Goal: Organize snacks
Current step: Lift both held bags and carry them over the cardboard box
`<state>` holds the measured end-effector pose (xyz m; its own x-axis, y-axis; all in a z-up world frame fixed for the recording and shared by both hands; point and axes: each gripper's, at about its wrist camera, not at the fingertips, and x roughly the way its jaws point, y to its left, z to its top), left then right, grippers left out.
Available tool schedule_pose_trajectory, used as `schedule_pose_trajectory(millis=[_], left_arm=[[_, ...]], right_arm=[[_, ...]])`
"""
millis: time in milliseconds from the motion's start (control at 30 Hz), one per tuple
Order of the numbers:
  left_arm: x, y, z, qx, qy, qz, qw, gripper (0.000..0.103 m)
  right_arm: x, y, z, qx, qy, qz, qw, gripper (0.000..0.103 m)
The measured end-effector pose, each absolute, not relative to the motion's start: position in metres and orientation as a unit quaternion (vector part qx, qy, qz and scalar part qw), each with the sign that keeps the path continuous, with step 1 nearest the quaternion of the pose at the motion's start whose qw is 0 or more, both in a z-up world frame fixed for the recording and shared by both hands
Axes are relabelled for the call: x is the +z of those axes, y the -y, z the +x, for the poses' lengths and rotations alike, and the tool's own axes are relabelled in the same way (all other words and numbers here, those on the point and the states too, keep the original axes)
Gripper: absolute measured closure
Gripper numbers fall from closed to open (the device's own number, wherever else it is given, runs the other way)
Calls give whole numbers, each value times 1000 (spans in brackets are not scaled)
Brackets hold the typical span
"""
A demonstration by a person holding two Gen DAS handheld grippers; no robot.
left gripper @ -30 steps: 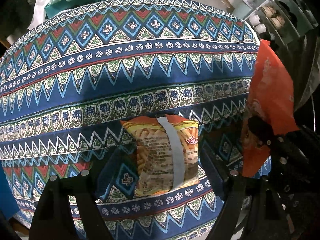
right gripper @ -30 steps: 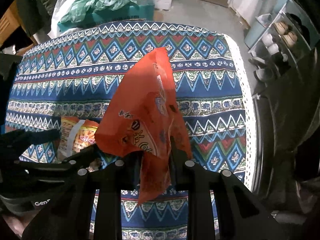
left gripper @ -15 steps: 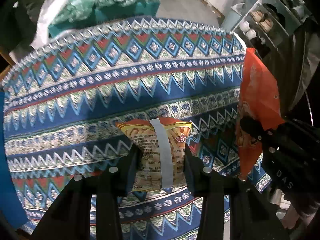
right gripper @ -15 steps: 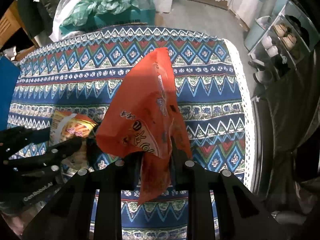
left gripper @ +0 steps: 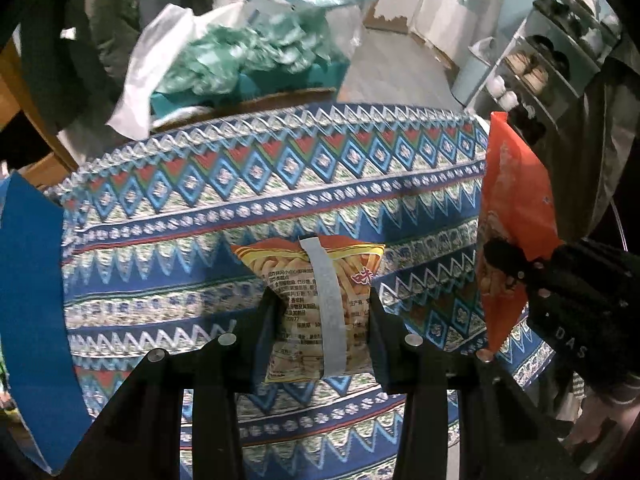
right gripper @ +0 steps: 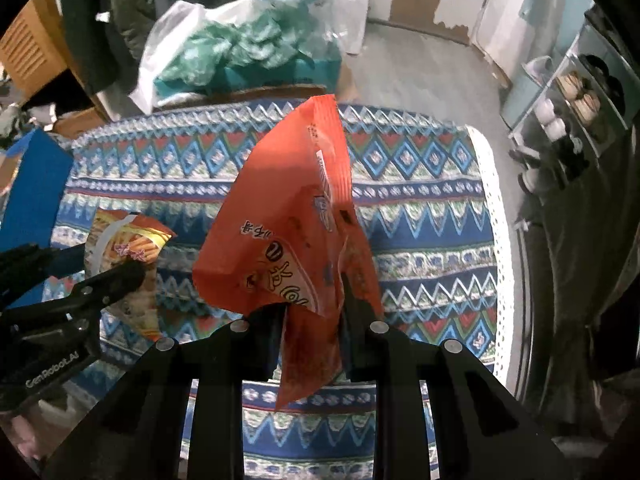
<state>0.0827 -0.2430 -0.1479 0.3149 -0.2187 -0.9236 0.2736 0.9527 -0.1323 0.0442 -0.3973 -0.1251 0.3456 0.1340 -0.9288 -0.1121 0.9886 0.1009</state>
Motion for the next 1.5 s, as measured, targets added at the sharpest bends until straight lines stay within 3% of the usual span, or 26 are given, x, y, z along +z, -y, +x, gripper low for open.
schedule_pose_trajectory(millis=[733,1500], left_arm=[[-91,138,83,-99,-523,-18,846,62],[-58,-32,59,-9,-498,-38,866,62]], right_arm=[[-64,303,61,163,-522,-15,837,82],[-19,146,67,280,-494,-60,821,82]])
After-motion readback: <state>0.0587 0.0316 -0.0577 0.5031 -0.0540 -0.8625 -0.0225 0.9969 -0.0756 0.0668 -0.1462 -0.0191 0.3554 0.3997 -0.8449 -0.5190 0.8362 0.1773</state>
